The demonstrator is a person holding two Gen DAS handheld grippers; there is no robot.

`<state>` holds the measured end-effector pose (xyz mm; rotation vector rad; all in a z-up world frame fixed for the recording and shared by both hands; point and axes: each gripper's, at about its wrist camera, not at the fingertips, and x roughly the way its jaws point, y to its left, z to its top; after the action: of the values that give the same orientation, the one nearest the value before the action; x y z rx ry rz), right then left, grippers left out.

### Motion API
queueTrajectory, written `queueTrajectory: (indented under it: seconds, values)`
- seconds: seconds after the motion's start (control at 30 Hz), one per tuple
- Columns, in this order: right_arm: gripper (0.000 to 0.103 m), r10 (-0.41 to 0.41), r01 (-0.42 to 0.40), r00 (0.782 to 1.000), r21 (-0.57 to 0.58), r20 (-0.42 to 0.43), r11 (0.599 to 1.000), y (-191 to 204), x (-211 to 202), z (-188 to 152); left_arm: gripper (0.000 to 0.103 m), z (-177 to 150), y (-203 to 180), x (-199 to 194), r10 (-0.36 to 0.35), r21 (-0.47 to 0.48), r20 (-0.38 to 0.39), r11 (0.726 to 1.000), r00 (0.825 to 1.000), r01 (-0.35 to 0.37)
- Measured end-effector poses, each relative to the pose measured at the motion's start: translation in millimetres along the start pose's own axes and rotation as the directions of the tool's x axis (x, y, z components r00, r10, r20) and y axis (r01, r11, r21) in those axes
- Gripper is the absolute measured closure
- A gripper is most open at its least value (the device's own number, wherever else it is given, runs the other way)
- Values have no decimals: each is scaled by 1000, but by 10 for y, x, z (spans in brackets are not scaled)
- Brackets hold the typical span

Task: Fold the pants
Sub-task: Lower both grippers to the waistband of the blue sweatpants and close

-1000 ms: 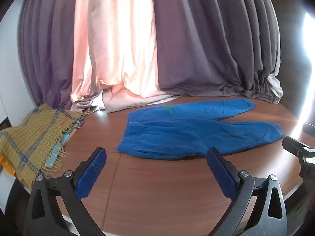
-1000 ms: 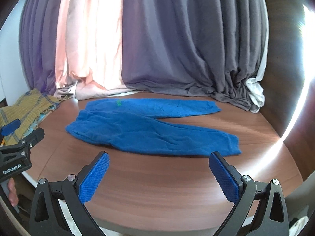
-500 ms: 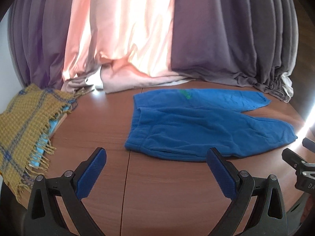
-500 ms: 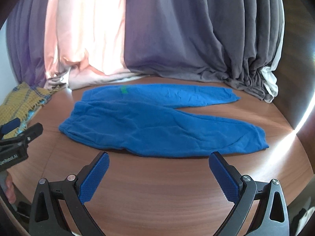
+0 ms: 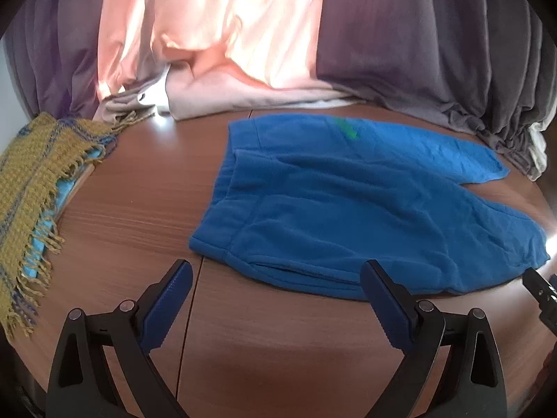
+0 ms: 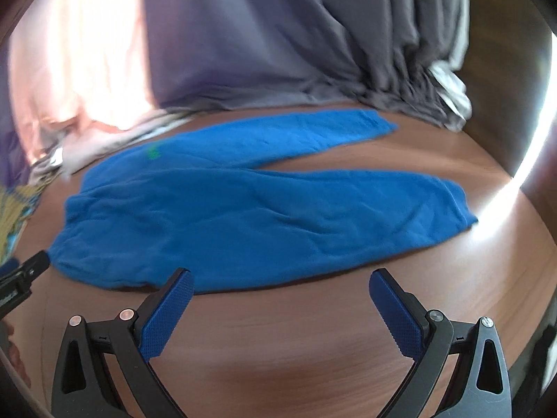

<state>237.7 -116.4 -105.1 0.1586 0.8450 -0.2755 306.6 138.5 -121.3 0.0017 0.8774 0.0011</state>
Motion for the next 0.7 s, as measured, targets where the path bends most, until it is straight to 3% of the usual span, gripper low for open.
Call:
queueTrajectory:
  seconds: [0.17, 0.3, 0.7]
  values:
    - [7, -33, 38, 998, 92, -52, 995, -107, 199, -21, 5, 24, 10, 228, 16, -60, -52, 998, 999, -19]
    - [10, -27, 33, 998, 97, -59, 995, -45, 332, -19, 9, 29, 65, 428, 32, -101, -109, 994, 994, -43]
    - [28, -72, 97, 986, 169, -149, 981, -119, 688, 59, 12, 65, 28, 738, 48, -85, -171, 994, 984, -63]
